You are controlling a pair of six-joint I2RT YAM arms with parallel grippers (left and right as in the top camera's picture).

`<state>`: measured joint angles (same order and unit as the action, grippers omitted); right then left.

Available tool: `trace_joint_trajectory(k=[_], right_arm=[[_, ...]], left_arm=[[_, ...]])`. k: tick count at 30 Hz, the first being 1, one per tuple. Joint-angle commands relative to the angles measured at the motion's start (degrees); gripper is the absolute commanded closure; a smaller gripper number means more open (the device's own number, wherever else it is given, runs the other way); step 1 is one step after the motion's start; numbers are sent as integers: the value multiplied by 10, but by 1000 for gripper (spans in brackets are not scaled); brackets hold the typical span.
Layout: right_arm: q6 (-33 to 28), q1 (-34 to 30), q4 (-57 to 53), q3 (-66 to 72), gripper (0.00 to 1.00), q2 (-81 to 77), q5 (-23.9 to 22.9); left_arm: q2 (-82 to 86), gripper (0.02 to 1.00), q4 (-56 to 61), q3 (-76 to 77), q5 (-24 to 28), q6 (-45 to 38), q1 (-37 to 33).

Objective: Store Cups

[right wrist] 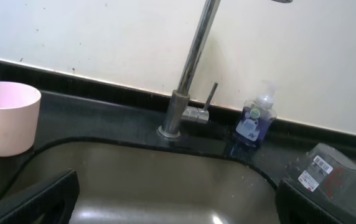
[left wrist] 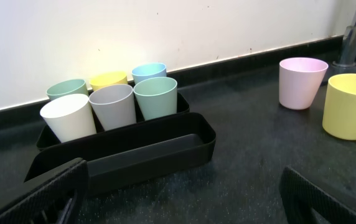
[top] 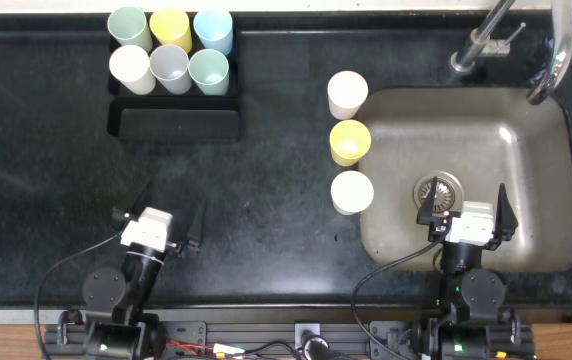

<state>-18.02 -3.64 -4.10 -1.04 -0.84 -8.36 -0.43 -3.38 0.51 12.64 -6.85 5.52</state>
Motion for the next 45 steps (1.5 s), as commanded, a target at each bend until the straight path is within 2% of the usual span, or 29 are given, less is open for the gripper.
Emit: trace_joint_trajectory(k=[1, 45], right_arm=[[0, -1, 3, 8, 3, 6, 0], [0, -1, 3, 8, 3, 6, 0]], left_arm=[[3, 18, -1, -1, 2, -2, -2], [3, 20, -1, -1, -7, -2, -2]])
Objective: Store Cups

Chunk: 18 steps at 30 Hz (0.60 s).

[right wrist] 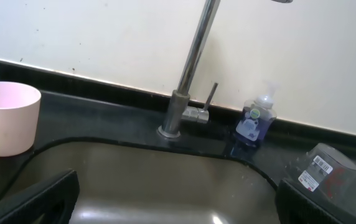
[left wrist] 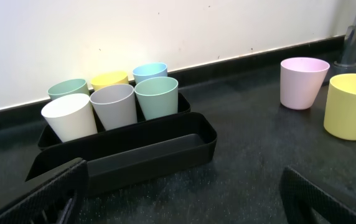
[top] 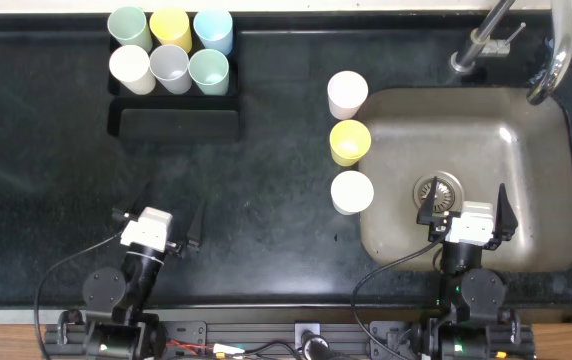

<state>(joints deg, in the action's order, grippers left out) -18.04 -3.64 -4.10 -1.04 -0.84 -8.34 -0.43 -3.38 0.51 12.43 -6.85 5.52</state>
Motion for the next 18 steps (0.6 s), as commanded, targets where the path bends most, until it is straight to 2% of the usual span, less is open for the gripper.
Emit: trace_joint_trajectory(k=[1, 8, 10, 13, 16, 18], right_arm=[[0, -1, 3, 8, 5, 6, 0], [0, -1, 3, 8, 3, 6, 0], [0, -1, 3, 8, 3, 6, 0], [0, -1, 3, 8, 3, 6, -1], [0, -1, 3, 8, 3, 6, 0], [0, -1, 3, 8, 3, 6, 0]], left_arm=[[3, 18, -1, -1, -5, -3, -2], [3, 18, -2, 0, -11, -3, -2], [3, 64, -3, 0, -12, -3, -2], [3, 64, -5, 0, -17, -2, -2], [3, 18, -15, 8, -17, -2, -2], [-9, 18, -36, 39, -19, 43, -2]])
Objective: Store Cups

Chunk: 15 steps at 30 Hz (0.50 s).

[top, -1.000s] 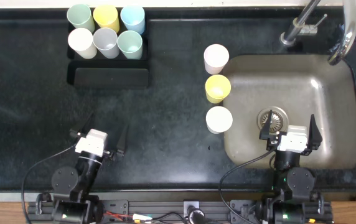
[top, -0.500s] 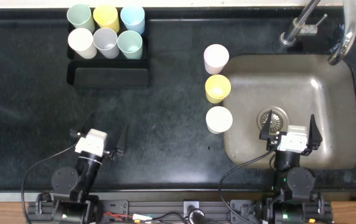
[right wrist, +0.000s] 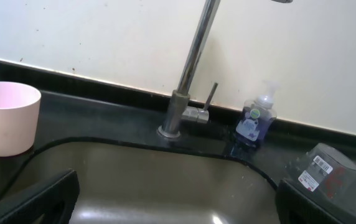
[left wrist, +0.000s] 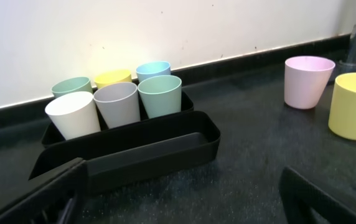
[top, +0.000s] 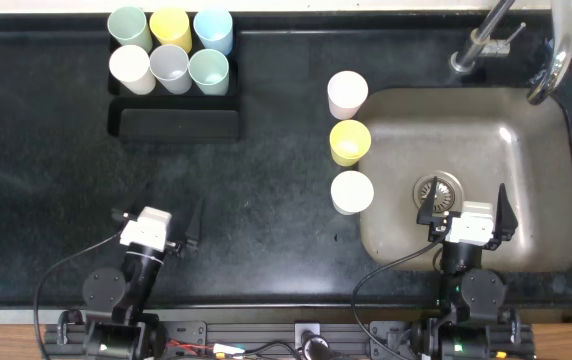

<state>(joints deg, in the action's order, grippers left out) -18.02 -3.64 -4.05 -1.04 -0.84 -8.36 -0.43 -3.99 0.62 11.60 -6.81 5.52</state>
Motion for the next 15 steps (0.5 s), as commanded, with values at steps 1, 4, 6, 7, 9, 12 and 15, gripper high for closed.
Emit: trace_joint_trajectory(k=[1, 4, 6, 7, 9, 12, 15], right_arm=[[0, -1, 3, 8, 3, 6, 0], [0, -1, 3, 8, 3, 6, 0], [0, -1, 3, 8, 3, 6, 0], [0, -1, 3, 8, 5, 6, 0], [0, -1, 3, 8, 3, 6, 0], [0, -1, 3, 8, 3, 6, 0], [0, -1, 3, 8, 5, 6, 0]], left_arm=[[-33, 18, -38, 68, -12, 80, -2], [-143, 18, -43, 169, -11, 163, 3], [-250, 18, -65, 265, -6, 203, 13], [-308, 18, -90, 321, 4, 212, 19], [-433, 18, -176, 459, 28, 213, 31], [-632, 18, -362, 704, 47, 216, 50], [-832, 18, -548, 956, 43, 221, 80]])
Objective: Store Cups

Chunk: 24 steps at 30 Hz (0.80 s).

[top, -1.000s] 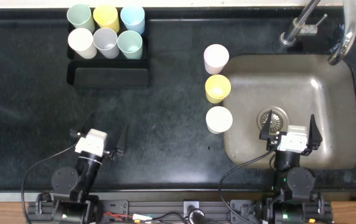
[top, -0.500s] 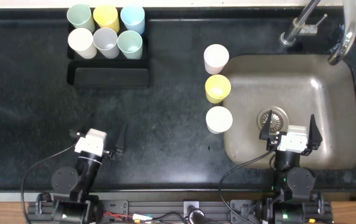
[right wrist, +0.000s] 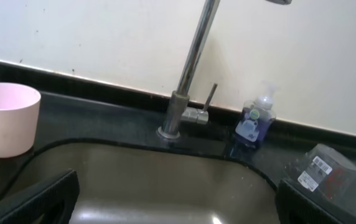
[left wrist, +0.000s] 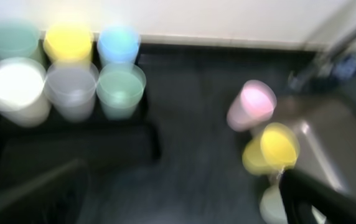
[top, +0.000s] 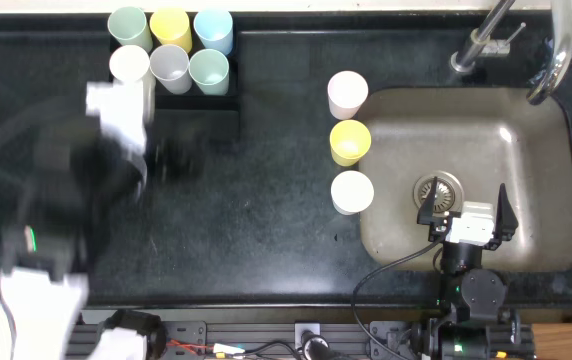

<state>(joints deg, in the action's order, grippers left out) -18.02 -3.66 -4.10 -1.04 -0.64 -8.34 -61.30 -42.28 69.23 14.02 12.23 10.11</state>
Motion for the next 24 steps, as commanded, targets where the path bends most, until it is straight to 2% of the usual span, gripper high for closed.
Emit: trace_joint_trajectory(k=[1, 3, 6, 9, 13, 18, 24], right_arm=[[0, -1, 3, 8, 3, 4, 0], [0, -1, 3, 8, 5, 4, 0], [0, -1, 3, 8, 3, 4, 0], [0, -1, 3, 8, 3, 4, -1], [0, -1, 3, 8, 3, 4, 0], [0, -1, 3, 8, 3, 4, 0], [0, -1, 3, 8, 3, 4, 0]], left_arm=[[-283, 18, -211, 344, 15, 30, 47], [-394, 18, -287, 482, 6, 22, 76], [-542, 18, -395, 674, -35, 17, 122], [-613, 18, -449, 761, -64, 17, 152], [-660, 18, -459, 778, -105, 18, 200], [-697, 18, -469, 777, -141, 52, 228], [-736, 18, -465, 777, -141, 81, 230]])
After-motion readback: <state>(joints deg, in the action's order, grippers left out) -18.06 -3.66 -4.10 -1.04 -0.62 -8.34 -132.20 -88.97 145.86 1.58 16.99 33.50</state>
